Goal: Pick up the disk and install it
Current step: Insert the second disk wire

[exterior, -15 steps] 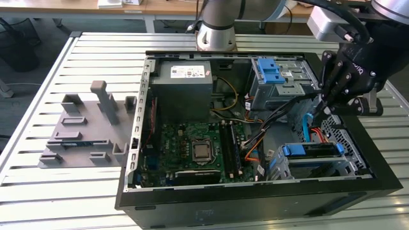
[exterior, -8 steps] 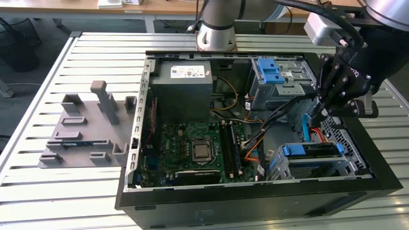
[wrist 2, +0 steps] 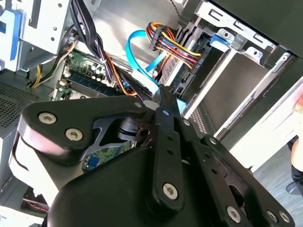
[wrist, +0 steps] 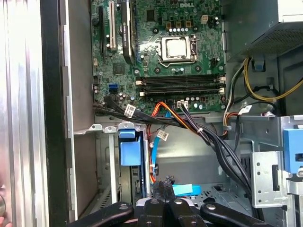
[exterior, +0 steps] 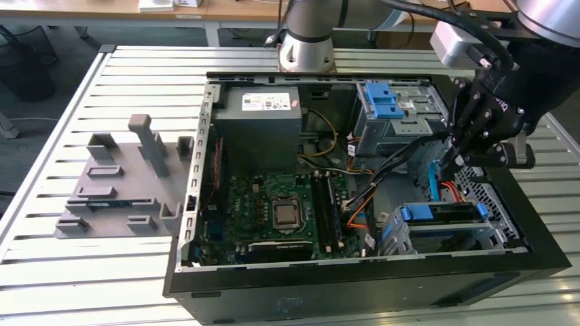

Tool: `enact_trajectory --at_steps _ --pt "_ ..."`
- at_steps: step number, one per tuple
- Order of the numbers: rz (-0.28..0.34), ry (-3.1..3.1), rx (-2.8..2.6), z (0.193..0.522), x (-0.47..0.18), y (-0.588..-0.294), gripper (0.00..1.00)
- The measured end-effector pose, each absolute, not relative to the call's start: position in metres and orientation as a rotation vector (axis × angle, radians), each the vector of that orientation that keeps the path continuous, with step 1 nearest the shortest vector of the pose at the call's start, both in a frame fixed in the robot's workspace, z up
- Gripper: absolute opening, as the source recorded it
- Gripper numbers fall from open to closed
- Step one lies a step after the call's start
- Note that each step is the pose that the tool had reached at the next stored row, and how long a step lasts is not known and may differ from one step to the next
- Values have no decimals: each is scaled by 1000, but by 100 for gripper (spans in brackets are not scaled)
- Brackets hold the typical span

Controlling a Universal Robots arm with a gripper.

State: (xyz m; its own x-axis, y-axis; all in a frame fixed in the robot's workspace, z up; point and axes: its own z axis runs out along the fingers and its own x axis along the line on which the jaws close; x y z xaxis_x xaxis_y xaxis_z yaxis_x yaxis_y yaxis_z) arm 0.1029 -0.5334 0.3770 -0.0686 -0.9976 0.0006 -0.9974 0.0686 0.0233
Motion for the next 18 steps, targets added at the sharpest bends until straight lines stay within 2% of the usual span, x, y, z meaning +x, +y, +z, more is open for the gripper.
enact_trajectory --at_steps 18 --pt "-7 -2283 2131 386 100 -533 11"
